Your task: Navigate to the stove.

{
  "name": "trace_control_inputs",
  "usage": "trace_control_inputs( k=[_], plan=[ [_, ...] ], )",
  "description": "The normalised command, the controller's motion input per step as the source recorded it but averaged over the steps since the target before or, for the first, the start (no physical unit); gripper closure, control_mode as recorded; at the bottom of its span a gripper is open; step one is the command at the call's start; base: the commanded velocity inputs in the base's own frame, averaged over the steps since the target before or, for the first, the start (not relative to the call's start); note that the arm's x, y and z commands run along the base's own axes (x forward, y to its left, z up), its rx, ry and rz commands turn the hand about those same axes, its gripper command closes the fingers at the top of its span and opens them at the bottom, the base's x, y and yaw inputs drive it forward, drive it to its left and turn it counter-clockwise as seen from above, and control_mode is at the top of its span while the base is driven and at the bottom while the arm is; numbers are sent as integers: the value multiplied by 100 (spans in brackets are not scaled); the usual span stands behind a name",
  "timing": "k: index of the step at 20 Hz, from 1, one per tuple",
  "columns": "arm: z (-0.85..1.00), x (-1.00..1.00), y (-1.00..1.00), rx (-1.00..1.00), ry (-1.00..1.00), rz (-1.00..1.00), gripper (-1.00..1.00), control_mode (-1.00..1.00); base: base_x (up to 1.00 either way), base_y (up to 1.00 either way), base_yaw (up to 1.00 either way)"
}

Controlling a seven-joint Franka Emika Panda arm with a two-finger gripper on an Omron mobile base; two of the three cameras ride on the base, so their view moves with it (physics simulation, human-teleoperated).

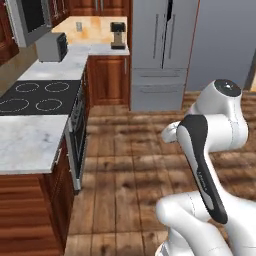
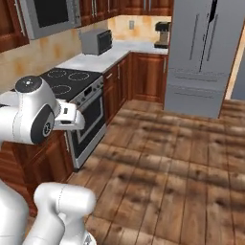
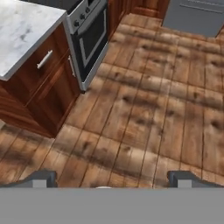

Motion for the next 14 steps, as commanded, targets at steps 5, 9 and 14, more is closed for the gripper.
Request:
trace_control_inputs(
  k=[5, 9, 14],
  plan=[
    [0, 0, 0, 0, 0, 0, -100, 100, 100, -25, 35],
    [0, 0, 0, 0, 0, 0, -100, 100, 100, -21, 53],
    [0, 0, 0, 0, 0, 0, -100, 100, 100, -24, 58]
  ],
)
